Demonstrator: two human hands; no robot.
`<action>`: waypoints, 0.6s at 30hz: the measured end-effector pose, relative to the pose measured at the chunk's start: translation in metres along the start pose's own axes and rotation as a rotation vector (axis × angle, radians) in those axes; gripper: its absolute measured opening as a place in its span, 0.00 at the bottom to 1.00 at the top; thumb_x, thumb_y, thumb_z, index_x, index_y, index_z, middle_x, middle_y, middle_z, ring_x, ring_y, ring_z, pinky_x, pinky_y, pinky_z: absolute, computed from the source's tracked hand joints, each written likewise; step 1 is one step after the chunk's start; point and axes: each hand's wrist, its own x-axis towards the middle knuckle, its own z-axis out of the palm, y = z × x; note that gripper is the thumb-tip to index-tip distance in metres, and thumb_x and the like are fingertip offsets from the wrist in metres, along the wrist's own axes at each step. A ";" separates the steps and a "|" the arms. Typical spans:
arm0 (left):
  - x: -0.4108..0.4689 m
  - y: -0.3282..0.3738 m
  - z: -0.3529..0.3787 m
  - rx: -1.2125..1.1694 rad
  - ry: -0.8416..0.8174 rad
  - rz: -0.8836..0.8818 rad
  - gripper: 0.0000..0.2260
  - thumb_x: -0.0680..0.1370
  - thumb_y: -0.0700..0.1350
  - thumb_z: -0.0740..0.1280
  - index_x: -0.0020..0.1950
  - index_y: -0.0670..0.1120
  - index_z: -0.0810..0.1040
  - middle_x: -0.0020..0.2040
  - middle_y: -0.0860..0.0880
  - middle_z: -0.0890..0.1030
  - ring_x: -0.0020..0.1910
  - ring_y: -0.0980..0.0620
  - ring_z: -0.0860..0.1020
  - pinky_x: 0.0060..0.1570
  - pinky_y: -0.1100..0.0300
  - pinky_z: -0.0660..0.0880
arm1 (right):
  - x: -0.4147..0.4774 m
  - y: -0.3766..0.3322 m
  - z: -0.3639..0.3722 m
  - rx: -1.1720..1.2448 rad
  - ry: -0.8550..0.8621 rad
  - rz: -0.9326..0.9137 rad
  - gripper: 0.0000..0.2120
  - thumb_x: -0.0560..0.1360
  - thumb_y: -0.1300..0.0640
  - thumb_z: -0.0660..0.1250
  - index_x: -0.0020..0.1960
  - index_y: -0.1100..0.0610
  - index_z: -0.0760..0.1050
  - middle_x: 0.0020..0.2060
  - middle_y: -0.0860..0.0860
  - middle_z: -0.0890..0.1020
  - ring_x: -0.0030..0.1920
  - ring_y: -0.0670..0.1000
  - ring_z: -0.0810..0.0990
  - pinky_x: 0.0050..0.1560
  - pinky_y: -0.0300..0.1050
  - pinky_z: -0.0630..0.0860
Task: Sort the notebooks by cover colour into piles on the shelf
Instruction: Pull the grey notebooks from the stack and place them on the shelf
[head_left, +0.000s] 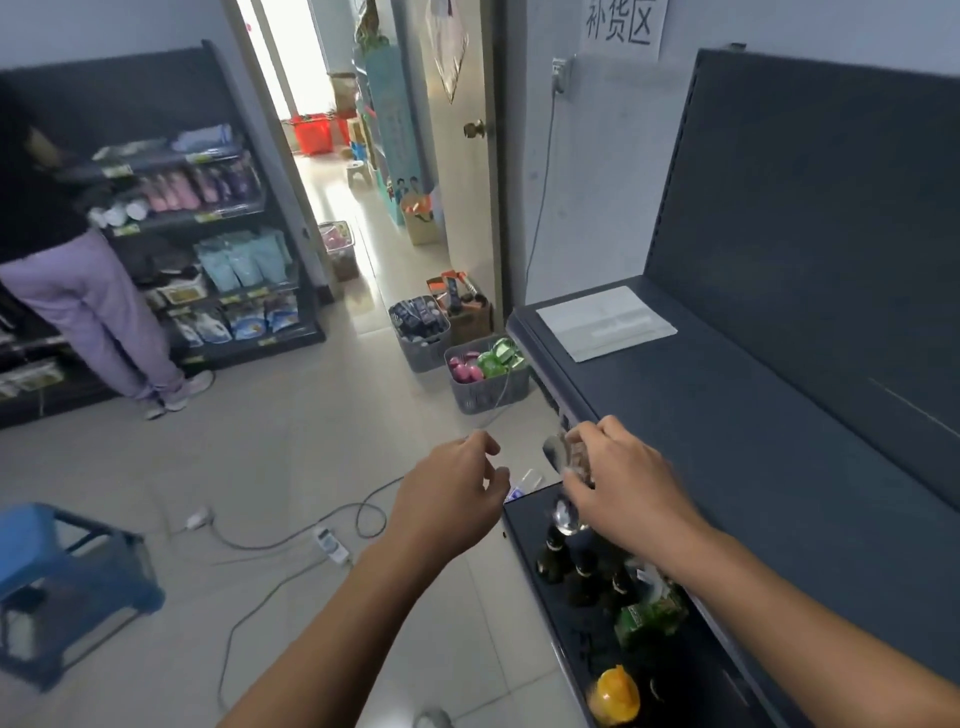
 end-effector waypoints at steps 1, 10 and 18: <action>0.013 -0.009 -0.002 0.001 -0.010 0.009 0.13 0.80 0.54 0.61 0.63 0.53 0.74 0.50 0.59 0.81 0.52 0.54 0.77 0.45 0.56 0.74 | 0.013 -0.004 0.003 -0.001 -0.005 0.009 0.15 0.80 0.47 0.63 0.64 0.49 0.71 0.58 0.46 0.72 0.52 0.50 0.78 0.51 0.48 0.76; 0.148 -0.088 -0.030 -0.009 -0.041 0.138 0.12 0.81 0.53 0.61 0.63 0.52 0.75 0.51 0.57 0.82 0.50 0.54 0.78 0.49 0.56 0.77 | 0.142 -0.049 0.024 -0.034 0.001 0.109 0.18 0.80 0.47 0.62 0.68 0.49 0.70 0.62 0.47 0.72 0.56 0.51 0.78 0.52 0.49 0.76; 0.253 -0.112 -0.032 0.012 -0.111 0.292 0.11 0.81 0.53 0.61 0.61 0.51 0.75 0.51 0.56 0.81 0.45 0.55 0.76 0.44 0.58 0.75 | 0.217 -0.045 0.036 -0.032 0.064 0.256 0.14 0.81 0.48 0.60 0.65 0.50 0.70 0.59 0.48 0.73 0.53 0.50 0.77 0.53 0.48 0.76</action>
